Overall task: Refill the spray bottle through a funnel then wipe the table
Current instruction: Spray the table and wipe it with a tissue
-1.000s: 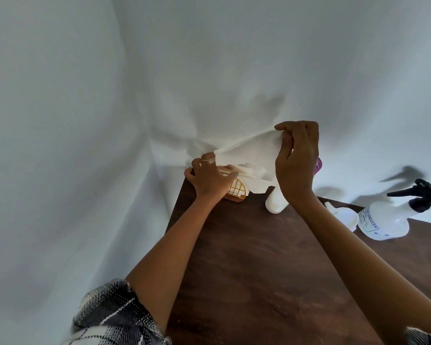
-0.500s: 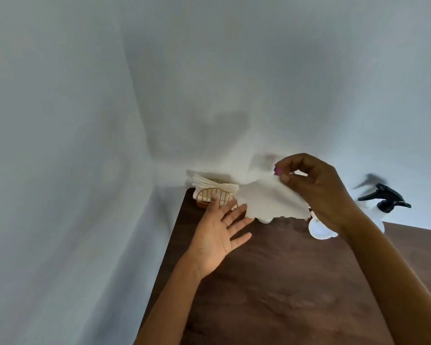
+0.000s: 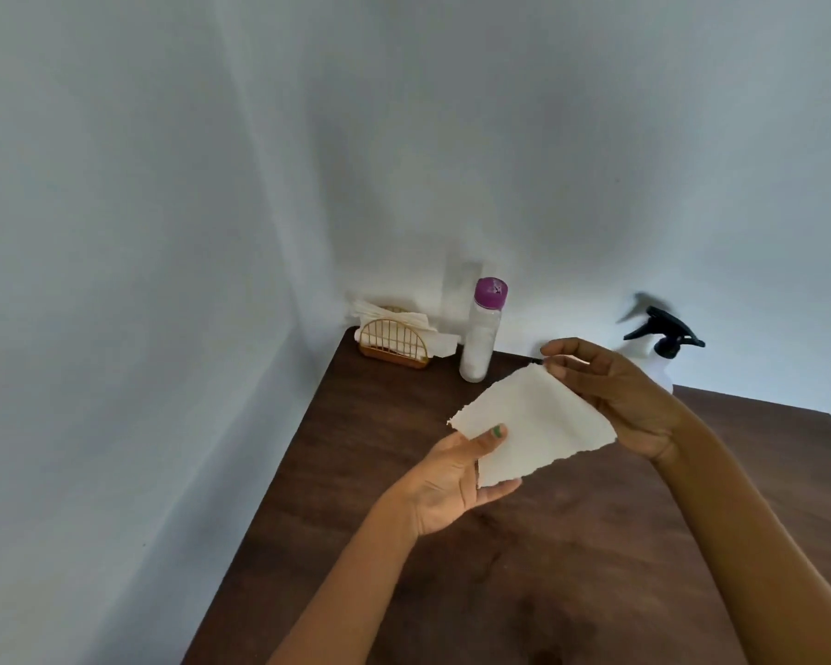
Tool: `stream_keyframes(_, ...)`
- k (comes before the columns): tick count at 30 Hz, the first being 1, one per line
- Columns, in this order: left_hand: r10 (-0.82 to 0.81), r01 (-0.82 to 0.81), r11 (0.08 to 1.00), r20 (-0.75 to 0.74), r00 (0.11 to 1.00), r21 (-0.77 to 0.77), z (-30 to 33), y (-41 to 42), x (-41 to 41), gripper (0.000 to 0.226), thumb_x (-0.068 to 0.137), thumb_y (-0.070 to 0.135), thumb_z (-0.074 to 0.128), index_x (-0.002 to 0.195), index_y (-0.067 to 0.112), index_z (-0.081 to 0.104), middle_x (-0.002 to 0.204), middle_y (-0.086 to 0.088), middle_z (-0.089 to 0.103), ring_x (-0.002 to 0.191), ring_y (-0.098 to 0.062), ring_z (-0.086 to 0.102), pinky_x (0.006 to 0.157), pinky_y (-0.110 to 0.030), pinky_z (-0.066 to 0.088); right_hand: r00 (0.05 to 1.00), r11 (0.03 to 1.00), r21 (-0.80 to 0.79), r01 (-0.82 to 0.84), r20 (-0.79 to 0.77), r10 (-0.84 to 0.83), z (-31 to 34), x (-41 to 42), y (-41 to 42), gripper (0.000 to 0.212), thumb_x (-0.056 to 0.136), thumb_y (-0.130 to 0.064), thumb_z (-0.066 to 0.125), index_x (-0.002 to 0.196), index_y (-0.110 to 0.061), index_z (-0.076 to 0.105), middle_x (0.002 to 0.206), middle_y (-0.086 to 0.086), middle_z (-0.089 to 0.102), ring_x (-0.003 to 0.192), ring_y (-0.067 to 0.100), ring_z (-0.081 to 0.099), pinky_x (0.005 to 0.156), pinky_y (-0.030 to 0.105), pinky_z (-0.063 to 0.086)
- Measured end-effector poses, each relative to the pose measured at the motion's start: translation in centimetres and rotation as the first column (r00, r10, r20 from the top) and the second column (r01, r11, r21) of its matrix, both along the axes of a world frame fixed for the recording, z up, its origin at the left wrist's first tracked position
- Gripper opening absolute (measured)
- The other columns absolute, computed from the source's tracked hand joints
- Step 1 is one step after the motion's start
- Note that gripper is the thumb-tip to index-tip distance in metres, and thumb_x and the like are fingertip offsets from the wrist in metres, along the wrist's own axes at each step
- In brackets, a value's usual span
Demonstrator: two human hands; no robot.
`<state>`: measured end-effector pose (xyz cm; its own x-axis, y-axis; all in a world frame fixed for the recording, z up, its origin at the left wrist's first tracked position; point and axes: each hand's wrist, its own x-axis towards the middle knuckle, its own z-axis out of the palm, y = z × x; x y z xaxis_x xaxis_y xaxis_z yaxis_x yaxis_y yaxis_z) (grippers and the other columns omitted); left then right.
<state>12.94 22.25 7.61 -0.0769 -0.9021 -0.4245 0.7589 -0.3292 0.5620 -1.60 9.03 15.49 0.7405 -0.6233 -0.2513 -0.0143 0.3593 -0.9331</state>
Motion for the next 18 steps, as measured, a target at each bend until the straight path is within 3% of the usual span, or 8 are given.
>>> stream_keyframes(2, 0.126, -0.125, 0.990, -0.022, 0.992, 0.064, -0.1, 0.1, -1.9, 0.053, 0.070, 0.013, 0.075, 0.120, 0.015, 0.058, 0.118, -0.010, 0.068, 0.111, -0.026, 0.063, 0.084, -0.039, 0.057, 0.999, 0.997, 0.059, 0.044, -0.007, -0.043, -1.0, -1.3, -0.3, 0.055, 0.051, -0.026, 0.091, 0.100, -0.013, 0.068, 0.095, 0.008, 0.068, 0.077, 0.015, 0.067, 0.064, 0.025, 0.057)
stream_keyframes(5, 0.284, -0.286, 0.951, 0.035, 0.958, 0.117, -0.3, 0.1, -4.9, 0.034, 0.078, 0.010, 0.071, 0.110, 0.016, 0.063, 0.106, -0.006, 0.072, 0.100, -0.022, 0.067, 0.072, -0.033, 0.059, 0.988, 0.968, 0.199, 0.152, 0.005, -0.156, -2.2, -3.9, -0.2, 0.026, 0.082, -0.030, 0.067, 0.103, -0.014, 0.069, 0.104, 0.009, 0.070, 0.084, 0.016, 0.067, 0.070, 0.029, 0.055)
stream_keyframes(8, 0.371, -0.382, 0.914, 0.100, 0.923, 0.140, -0.6, 0.3, -7.1, 0.028, 0.080, 0.010, 0.071, 0.105, 0.014, 0.063, 0.101, -0.005, 0.072, 0.094, -0.021, 0.068, 0.075, -0.034, 0.059, 0.981, 0.889, 0.435, 0.144, 0.054, -0.185, -4.1, -6.5, 0.3, 0.044, 0.085, -0.046, 0.056, 0.113, -0.012, 0.063, 0.109, 0.005, 0.069, 0.098, 0.020, 0.067, 0.080, 0.035, 0.057)
stream_keyframes(12, 0.379, -0.433, 0.889, 0.292, 0.878, 0.147, -1.1, 1.1, -9.1, 0.023, 0.081, 0.011, 0.071, 0.103, 0.016, 0.064, 0.098, -0.002, 0.071, 0.089, -0.017, 0.068, 0.069, -0.029, 0.059, 0.996, 0.871, 0.491, 0.015, 0.066, -0.055, -5.6, -8.3, 1.9, 0.040, 0.083, -0.029, 0.060, 0.119, -0.013, 0.059, 0.116, 0.008, 0.067, 0.104, 0.022, 0.066, 0.084, 0.038, 0.056)
stream_keyframes(15, 0.376, -0.478, 0.860, 0.416, 0.828, 0.175, -1.7, 2.0, -10.5, 0.021, 0.081, 0.011, 0.071, 0.102, 0.014, 0.065, 0.095, -0.002, 0.071, 0.089, -0.017, 0.068, 0.069, -0.028, 0.058, 0.989, 0.962, 0.257, 0.090, -0.137, -0.056, -6.9, -8.0, 2.5, 0.022, 0.086, -0.006, 0.060, 0.108, -0.002, 0.062, 0.110, 0.015, 0.067, 0.096, 0.023, 0.066, 0.081, 0.037, 0.057)
stream_keyframes(17, 0.374, -0.502, 0.845, 0.467, 0.801, 0.185, -2.0, 2.3, -11.2, 0.017, 0.084, 0.010, 0.069, 0.101, 0.011, 0.066, 0.091, -0.001, 0.071, 0.085, -0.016, 0.067, 0.073, -0.031, 0.058, 0.915, 0.968, -0.138, 0.212, -0.320, -0.246, -8.0, -7.3, 3.3, 0.010, 0.086, 0.001, 0.056, 0.090, -0.001, 0.065, 0.096, 0.018, 0.068, 0.084, 0.022, 0.061, 0.073, 0.038, 0.053)
stream_keyframes(18, 0.376, -0.517, 0.836, 0.491, 0.786, 0.186, -2.1, 2.3, -11.6, 0.017, 0.085, 0.009, 0.067, 0.102, 0.009, 0.066, 0.091, -0.002, 0.071, 0.084, -0.016, 0.067, 0.075, -0.034, 0.057, 0.873, 0.906, -0.364, 0.214, -0.345, -0.345, -8.5, -7.0, 3.9, 0.014, 0.086, 0.000, 0.053, 0.089, 0.000, 0.066, 0.091, 0.016, 0.068, 0.081, 0.019, 0.058, 0.070, 0.034, 0.049)
